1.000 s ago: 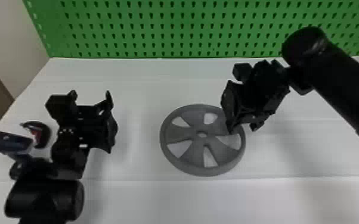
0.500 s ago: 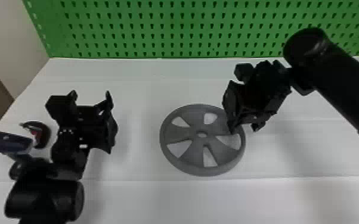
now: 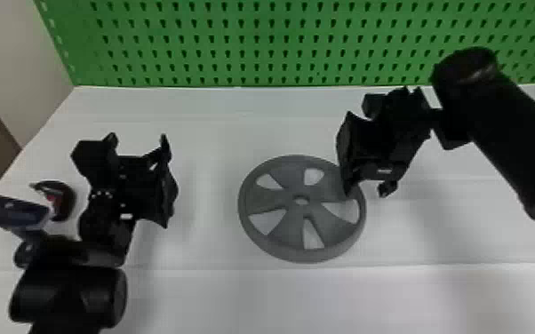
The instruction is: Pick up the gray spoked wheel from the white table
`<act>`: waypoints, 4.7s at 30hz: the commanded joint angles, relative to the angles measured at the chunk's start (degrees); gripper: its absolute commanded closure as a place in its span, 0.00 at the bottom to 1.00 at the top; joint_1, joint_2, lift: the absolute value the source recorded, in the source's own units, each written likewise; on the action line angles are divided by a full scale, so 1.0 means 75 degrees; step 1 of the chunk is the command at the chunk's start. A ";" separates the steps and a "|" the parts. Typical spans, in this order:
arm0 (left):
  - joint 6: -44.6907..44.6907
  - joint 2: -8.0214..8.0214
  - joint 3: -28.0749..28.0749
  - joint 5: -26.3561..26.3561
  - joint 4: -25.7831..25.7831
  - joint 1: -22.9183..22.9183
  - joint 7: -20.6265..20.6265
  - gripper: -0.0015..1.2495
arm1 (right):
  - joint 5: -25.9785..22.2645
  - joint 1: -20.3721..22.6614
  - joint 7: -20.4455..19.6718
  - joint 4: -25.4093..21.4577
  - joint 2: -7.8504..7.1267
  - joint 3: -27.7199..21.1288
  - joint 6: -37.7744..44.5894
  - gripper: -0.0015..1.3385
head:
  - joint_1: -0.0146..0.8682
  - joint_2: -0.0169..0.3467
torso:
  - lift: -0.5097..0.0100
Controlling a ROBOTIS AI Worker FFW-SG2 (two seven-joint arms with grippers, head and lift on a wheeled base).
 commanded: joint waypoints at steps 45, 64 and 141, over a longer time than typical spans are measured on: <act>0.0000 0.0000 -0.0036 0.0174 0.0047 0.0003 0.0000 0.20 | 0.0223 0.0362 -0.0519 0.0366 0.0192 -0.0086 -0.0859 0.34 | 0.89 0.17 | 0.79; 0.0000 0.0000 -0.0048 0.0233 0.0059 -0.0009 0.0000 0.20 | 0.0188 0.0561 0.0044 0.0600 0.0274 0.0066 -0.1198 0.34 | 0.89 0.17 | 0.79; 0.0000 0.0000 -0.0036 0.0280 0.0105 0.0015 0.0000 0.20 | 0.0832 0.0491 0.0501 0.0518 0.0239 -0.0133 -0.1292 0.77 | 0.89 0.17 | 0.79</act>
